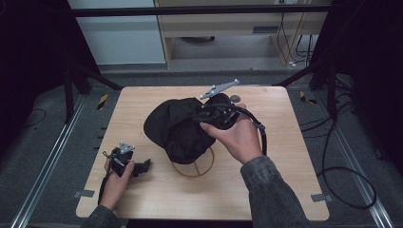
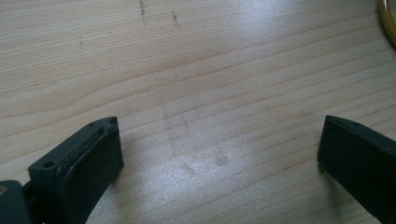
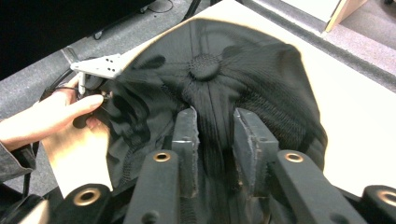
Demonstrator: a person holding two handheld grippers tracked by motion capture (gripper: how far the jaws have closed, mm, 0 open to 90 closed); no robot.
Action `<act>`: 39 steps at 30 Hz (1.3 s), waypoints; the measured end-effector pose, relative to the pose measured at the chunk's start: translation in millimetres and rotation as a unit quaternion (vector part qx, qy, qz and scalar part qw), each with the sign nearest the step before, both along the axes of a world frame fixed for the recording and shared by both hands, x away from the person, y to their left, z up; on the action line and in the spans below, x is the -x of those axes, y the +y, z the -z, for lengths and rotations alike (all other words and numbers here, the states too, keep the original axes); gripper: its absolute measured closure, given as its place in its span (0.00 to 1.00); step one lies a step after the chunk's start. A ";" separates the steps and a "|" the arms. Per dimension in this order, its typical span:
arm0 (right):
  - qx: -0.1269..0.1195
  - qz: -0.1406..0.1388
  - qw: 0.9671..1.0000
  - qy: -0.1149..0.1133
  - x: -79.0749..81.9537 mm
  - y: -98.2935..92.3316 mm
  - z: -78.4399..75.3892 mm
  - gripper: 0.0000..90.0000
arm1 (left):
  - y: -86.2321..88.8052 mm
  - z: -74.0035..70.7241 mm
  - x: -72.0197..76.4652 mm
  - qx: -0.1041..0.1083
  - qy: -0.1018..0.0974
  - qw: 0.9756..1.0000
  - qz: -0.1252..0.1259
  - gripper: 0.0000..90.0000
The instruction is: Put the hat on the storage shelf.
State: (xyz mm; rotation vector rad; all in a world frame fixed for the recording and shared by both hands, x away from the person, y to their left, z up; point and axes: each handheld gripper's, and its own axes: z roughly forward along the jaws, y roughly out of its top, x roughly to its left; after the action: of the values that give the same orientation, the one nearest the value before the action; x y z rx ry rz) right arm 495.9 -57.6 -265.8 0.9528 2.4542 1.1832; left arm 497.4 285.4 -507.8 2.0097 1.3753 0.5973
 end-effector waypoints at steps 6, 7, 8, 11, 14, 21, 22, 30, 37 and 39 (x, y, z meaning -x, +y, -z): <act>-0.008 0.004 1.000 -0.003 3.9 -9.3 -2.7 0.71 | 0.0 0.0 0.0 0.000 0.000 1.000 0.000 0.00; -0.009 0.004 1.000 -0.003 4.9 -11.2 -3.3 0.71 | 0.0 0.0 0.0 0.000 0.000 1.000 0.000 0.00; -0.009 0.005 1.000 -0.004 6.1 -13.0 -3.6 0.71 | 0.0 0.0 0.0 0.000 0.000 1.000 0.000 0.00; -0.008 0.007 1.000 -0.004 9.1 -18.6 -4.5 0.70 | 0.0 0.0 0.0 0.000 0.000 1.000 0.000 0.00; -0.007 0.009 1.000 -0.007 11.3 -24.3 -5.2 0.70 | 0.0 0.0 0.0 0.000 0.000 1.000 0.000 0.00; -0.008 0.018 1.000 -0.010 14.7 -36.5 -6.6 0.70 | 0.0 0.0 0.0 0.000 0.000 1.000 0.000 0.00; -0.009 0.019 1.000 -0.009 15.4 -38.5 -6.8 0.70 | 0.0 0.0 0.0 0.000 0.000 1.000 0.000 0.00; -0.013 0.027 0.999 -0.016 18.3 -50.7 -8.7 0.70 | 0.0 0.0 0.0 0.000 0.000 1.000 0.000 0.00; -0.017 0.037 0.999 -0.019 21.4 -61.7 -10.9 0.69 | 0.0 0.0 0.0 0.000 0.000 1.000 0.000 0.00; -0.017 0.040 0.999 -0.021 22.1 -64.8 -10.9 0.69 | 0.0 0.0 0.0 0.000 0.000 1.000 0.000 0.00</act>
State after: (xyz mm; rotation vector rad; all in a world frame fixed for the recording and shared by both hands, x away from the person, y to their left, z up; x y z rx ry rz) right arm 473.8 -122.5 -255.0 1.0161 2.3477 1.2091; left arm 497.4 285.4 -507.9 2.0095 1.3752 0.5978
